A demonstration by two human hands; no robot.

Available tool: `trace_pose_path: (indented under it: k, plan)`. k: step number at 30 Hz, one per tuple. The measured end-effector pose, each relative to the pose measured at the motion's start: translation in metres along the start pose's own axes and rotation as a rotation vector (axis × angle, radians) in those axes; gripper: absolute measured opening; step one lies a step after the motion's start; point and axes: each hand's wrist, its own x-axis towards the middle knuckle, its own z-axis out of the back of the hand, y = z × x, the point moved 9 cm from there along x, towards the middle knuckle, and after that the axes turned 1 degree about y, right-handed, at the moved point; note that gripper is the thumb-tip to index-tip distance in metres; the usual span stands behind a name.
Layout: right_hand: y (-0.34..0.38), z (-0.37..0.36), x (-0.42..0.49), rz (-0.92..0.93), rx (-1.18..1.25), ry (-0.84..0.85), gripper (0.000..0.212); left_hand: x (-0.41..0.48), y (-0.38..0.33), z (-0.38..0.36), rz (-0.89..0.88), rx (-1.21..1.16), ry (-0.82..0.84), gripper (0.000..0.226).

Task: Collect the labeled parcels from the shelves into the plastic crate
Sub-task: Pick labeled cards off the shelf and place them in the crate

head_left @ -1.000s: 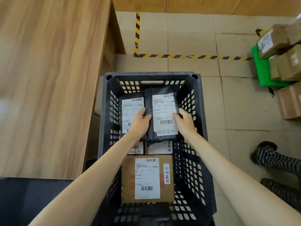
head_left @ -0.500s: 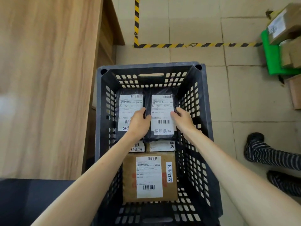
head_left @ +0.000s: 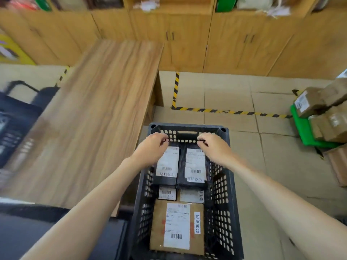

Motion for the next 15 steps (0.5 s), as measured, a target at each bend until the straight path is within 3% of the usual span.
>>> trace_pose_path:
  k: [3,7,15]
  plan:
    - [0.083,0.032,-0.001,0.251,-0.247,0.036,0.029,-0.040,-0.016,0.063,-0.007,0.245,-0.074,0.036]
    - [0.189,0.058,-0.019,0.525,-0.373,-0.027,0.033,-0.107,-0.012,0.134,0.090,0.397,-0.201,0.044]
    - [0.380,0.038,-0.099,0.983,-0.423,-0.079,0.041,-0.302,0.049,0.214,0.442,0.443,-0.482,0.044]
